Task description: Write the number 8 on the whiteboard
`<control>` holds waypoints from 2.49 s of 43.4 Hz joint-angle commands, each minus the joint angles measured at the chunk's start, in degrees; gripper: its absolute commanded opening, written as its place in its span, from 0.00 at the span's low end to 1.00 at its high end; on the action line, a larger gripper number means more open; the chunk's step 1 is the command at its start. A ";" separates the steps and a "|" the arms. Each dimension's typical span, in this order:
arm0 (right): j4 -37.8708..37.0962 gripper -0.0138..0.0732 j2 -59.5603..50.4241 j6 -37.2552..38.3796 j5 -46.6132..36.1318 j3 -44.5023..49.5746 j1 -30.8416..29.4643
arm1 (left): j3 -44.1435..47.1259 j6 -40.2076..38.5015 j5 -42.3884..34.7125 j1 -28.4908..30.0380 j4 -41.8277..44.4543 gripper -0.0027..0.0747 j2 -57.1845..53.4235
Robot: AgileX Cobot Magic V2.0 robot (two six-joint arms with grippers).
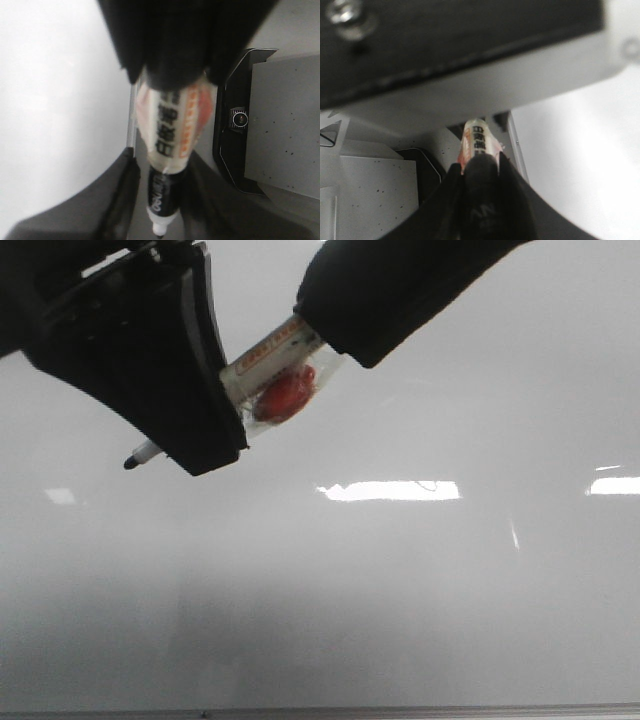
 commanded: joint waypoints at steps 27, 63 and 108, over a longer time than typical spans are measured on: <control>-6.71 0.04 -18.72 29.81 -13.18 9.12 -21.65 | 6.70 -17.67 -9.04 22.94 -2.95 0.57 -25.80; -3.40 0.04 -2.81 25.87 -31.17 2.79 -21.45 | 7.48 -17.67 -10.21 23.88 -4.45 0.57 -26.78; -5.26 0.05 3.21 26.45 -30.43 0.62 -19.00 | 7.48 -17.36 -10.21 23.88 -4.43 0.57 -26.78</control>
